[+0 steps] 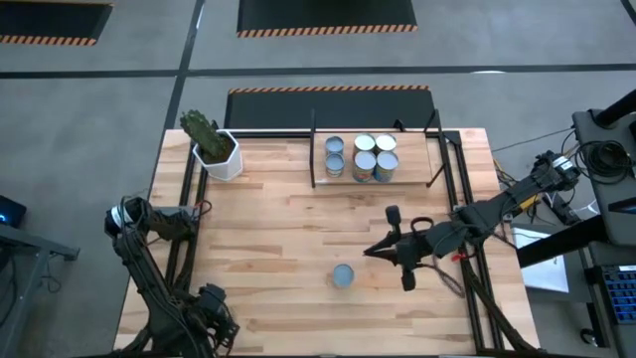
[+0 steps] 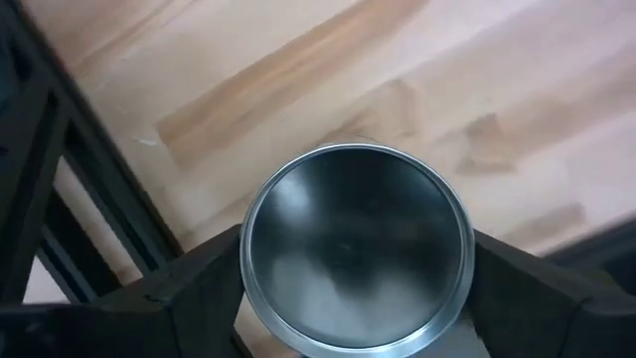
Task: Pick and place cans onto a shelf
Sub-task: Put the canned oranges on the shelf
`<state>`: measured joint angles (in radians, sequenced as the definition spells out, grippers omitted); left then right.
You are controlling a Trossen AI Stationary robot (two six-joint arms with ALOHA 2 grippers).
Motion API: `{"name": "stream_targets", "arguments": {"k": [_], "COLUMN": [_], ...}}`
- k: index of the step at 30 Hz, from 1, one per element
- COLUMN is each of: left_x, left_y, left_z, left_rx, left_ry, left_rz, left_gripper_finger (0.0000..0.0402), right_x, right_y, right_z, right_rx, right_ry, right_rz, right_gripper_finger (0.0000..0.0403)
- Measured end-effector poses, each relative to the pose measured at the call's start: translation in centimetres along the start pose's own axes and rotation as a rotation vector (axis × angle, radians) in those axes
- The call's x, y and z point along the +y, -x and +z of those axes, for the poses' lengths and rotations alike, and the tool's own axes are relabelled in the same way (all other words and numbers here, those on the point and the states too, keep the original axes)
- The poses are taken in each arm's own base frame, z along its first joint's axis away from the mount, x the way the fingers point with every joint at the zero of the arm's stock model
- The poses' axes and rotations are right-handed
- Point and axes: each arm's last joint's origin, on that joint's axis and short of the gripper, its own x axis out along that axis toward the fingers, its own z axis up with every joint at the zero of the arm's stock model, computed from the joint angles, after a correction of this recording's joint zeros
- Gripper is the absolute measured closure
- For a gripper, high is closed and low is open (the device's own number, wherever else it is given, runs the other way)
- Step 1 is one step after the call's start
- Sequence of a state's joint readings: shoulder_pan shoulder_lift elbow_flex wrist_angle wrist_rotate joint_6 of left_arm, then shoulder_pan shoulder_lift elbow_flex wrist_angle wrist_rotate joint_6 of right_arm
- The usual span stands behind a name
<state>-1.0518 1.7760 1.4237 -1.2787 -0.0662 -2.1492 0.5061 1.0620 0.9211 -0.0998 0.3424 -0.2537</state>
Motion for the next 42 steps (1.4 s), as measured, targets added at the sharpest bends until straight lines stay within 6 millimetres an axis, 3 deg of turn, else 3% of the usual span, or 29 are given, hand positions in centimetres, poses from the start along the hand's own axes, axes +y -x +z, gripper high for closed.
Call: {"name": "stream_targets", "arguments": {"k": [5, 10, 17, 30, 36, 42], "left_x": [-2.3, -4.8, -6.5, -6.1, -7.0, -7.9], "left_y": [2.4, 3.9, 3.3, 2.2, 1.0, -1.5], "left_z": [2.2, 6.7, 14.5, 26.9, 30.1, 31.1], "left_rx": [-0.038, -0.184, -0.196, -0.227, -0.288, -0.258], "left_ry": [-0.104, -0.200, -0.317, -0.493, -0.556, -0.689], "left_rz": [-0.111, -0.184, -0.104, -0.066, -0.109, -0.038], "left_gripper_finger": [0.0078, 0.0079, 0.0082, 0.0082, 0.0082, 0.0082], "right_x": [0.4, 0.9, 0.9, 0.9, 1.0, 1.0], "right_y": [1.6, 2.5, 3.0, 3.0, 3.0, 2.9], "right_z": [0.2, 0.0, 0.0, -0.1, -0.3, -0.4], "right_rx": [-0.039, -0.086, -0.092, -0.076, -0.064, -0.052], "right_ry": [-0.013, 0.004, -0.012, -0.044, -0.054, -0.067], "right_rz": [0.027, 0.047, 0.056, 0.061, 0.064, 0.067], "right_gripper_finger": [0.0394, 0.0394, 0.0394, 0.0394, 0.0394, 0.0394]}}
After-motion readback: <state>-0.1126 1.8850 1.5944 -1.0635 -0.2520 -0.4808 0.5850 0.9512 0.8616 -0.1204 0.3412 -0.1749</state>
